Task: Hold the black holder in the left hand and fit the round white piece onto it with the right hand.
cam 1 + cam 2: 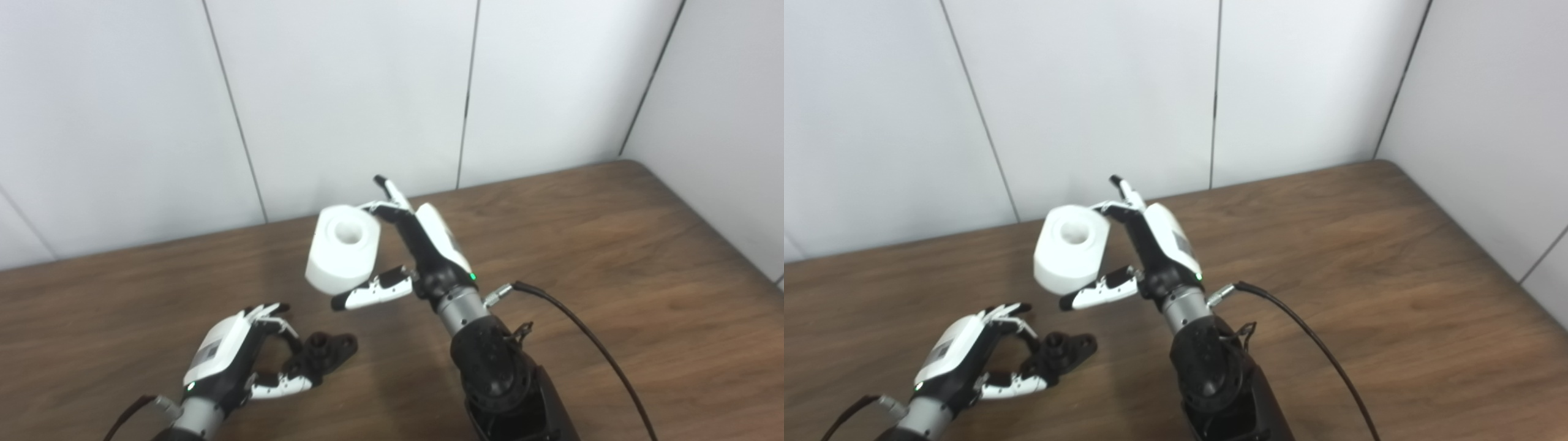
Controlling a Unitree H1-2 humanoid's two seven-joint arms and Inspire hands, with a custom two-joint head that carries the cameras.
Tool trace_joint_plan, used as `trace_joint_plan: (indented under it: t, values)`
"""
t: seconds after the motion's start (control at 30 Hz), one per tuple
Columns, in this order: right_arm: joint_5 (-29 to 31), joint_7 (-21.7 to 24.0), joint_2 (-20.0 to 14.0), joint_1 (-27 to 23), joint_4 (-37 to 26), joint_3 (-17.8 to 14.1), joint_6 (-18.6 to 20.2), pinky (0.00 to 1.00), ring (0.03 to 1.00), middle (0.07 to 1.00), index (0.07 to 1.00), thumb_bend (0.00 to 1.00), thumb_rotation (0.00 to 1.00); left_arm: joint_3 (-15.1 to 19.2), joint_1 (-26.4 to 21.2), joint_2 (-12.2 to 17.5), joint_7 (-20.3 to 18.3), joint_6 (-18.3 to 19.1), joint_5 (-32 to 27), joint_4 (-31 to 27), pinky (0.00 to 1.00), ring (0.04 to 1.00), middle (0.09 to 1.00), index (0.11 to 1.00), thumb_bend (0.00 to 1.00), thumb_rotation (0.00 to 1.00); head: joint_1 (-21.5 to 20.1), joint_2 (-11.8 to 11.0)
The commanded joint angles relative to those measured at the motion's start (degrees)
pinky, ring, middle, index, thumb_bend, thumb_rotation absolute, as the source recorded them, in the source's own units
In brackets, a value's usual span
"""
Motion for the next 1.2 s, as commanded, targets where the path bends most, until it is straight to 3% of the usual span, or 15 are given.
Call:
trace_joint_plan:
  t: [0.0,0.37,0.63,0.8,1.17]
  values:
    - [-0.06,-0.01,0.28,-0.88,-1.48,0.87,-1.06,0.95,1.0,1.0,0.477,0.52,0.14,-0.94,-0.52,-0.62,-0.39,0.17,1.02,-1.27,1.0,0.936,0.897,0.481,0.52,0.04,0.25,0.17]
    - [0.95,1.33,-0.95,2.04,0.68,5.41,-2.58,1.0,1.0,1.0,0.477,0.52,0.14,-2.0,-0.32,-1.59,0.12,0.61,2.6,-1.48,1.0,0.929,0.898,0.481,0.52,0.04,2.51,0.16]
    - [1.05,1.46,-2.62,2.26,1.29,6.4,-3.36,1.0,1.0,1.0,0.477,0.51,0.14,-2.11,-0.18,-1.82,-0.09,1.16,2.75,-2.07,1.0,0.931,0.898,0.481,0.52,0.04,2.44,0.22]
    - [-2.7,0.99,-4.24,2.08,1.59,7.95,-3.02,1.0,1.0,1.0,0.477,0.51,0.13,-2.4,-0.02,-1.61,-0.08,1.56,2.68,-2.61,1.0,0.933,0.9,0.481,0.52,0.04,1.42,0.12]
    - [-2.64,-1.66,-4.89,1.75,0.62,5.4,-5.21,1.0,1.0,1.0,0.478,0.51,0.13,-2.69,0.23,-1.94,1.27,0.67,2.29,-1.42,1.0,0.927,0.895,0.481,0.52,0.04,1.34,-0.58]
